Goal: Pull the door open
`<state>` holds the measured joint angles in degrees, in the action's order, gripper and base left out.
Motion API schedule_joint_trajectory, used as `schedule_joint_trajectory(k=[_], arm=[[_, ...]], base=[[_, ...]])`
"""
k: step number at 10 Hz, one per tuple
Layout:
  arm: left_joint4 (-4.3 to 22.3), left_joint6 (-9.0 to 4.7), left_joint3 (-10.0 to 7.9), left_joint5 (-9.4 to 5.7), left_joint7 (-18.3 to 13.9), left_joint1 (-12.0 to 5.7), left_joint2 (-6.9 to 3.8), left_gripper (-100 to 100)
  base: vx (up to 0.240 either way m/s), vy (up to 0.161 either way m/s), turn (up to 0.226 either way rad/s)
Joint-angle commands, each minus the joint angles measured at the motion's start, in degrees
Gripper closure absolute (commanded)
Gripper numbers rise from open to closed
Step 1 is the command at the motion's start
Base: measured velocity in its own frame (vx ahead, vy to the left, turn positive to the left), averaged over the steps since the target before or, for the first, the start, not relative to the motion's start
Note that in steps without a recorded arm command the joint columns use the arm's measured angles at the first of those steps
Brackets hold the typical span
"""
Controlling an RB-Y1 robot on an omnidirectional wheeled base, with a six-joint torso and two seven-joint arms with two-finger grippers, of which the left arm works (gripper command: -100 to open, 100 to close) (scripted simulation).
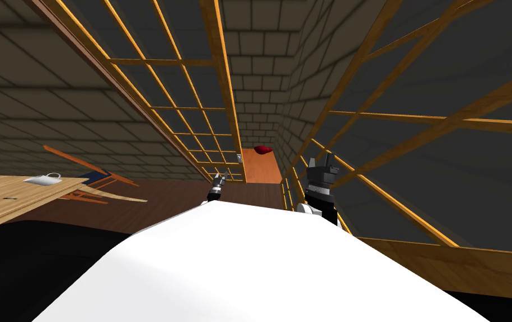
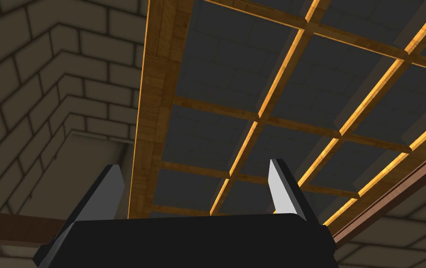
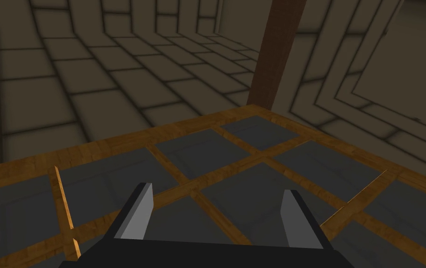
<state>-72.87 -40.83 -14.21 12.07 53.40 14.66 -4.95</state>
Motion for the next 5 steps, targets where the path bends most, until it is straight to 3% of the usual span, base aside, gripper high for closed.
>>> schedule_joint_trajectory(k=[1,5], arm=[[1.5,-0.47,-0.51,0.46,1.7,-0.33,0.02,-100],[5.4,-1.69,-1.66,1.50,5.4,-1.43,0.45,-100]], base=[[0.110,-0.002,-0.046],[0.098,0.001,-0.046]])
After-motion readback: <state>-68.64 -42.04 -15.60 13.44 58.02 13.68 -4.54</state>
